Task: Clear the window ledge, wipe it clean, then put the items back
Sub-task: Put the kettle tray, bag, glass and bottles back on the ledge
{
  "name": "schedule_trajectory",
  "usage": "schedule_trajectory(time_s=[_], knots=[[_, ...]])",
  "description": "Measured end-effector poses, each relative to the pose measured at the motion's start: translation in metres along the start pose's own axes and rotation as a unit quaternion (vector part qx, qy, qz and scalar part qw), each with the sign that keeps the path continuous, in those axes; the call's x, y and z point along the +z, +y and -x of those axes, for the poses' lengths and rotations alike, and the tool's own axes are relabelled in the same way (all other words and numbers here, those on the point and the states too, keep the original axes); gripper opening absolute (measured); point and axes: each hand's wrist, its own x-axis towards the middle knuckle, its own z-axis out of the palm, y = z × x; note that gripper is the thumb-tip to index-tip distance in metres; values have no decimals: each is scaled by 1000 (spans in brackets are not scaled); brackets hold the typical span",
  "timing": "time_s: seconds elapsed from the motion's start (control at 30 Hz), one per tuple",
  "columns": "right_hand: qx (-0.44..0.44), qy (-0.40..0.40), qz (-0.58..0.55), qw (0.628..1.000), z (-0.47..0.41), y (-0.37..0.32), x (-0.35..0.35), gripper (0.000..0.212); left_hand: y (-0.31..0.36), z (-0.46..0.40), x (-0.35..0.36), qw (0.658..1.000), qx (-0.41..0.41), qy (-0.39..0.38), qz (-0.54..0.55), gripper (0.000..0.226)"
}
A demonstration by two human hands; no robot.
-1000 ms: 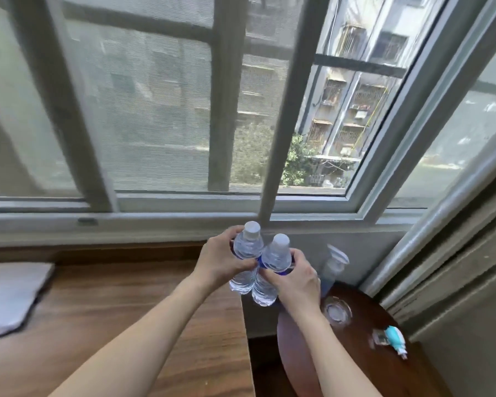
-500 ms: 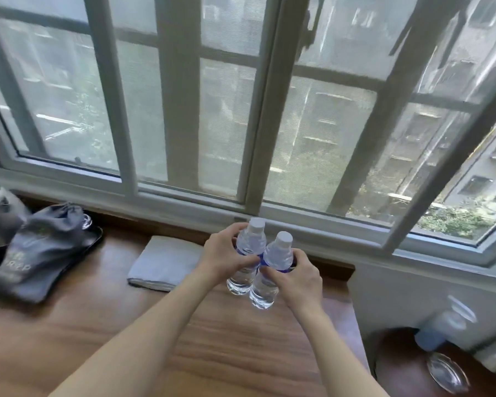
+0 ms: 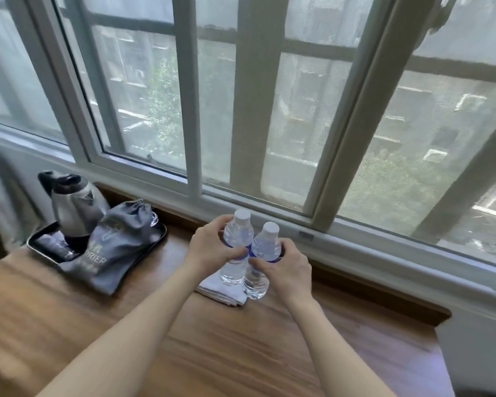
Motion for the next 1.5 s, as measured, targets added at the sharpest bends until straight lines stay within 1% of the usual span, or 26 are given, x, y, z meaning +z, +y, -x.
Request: schedule_trajectory(time_s=[0.17,0.27,0.5,0.63,0.77,0.87,1.03,1.17,1.33,1.5], knots=[[-3,-13,-7,1000,-20,-30,31,53,-31,-28,-30,1000,-7,0,0,70],[-9,-7,-4,1000,-34,-50,56,53,-49,-49,-52,1000,5,-10,9,68],[32,18,-10,999,-65,-89,119,54,-91,-101,-99,998,14,-48,30,72],[42,31,-10,999,-76,-103,147,52,-114,-124,-114,997,11,-65,30,68],[56,35,-7,998,-88,-110,169,55,-132,-141,-122,996,7,-81,21,64],[65,34,-7,997,-93,-112,182,52,-148,-149,-123,996,5,-88,20,62],[74,29,-7,997,-101,-114,199,52,-173,-157,-121,995,-9,-95,10,67],[78,25,-6,997,-109,-116,210,53,-181,-162,-122,995,-22,-93,11,69],[80,15,-6,997,-114,-111,218,54,-189,-164,-120,994,-35,-103,14,66],[84,27,-8,996,-120,-105,219,56,-194,-168,-113,993,-34,-108,25,68]])
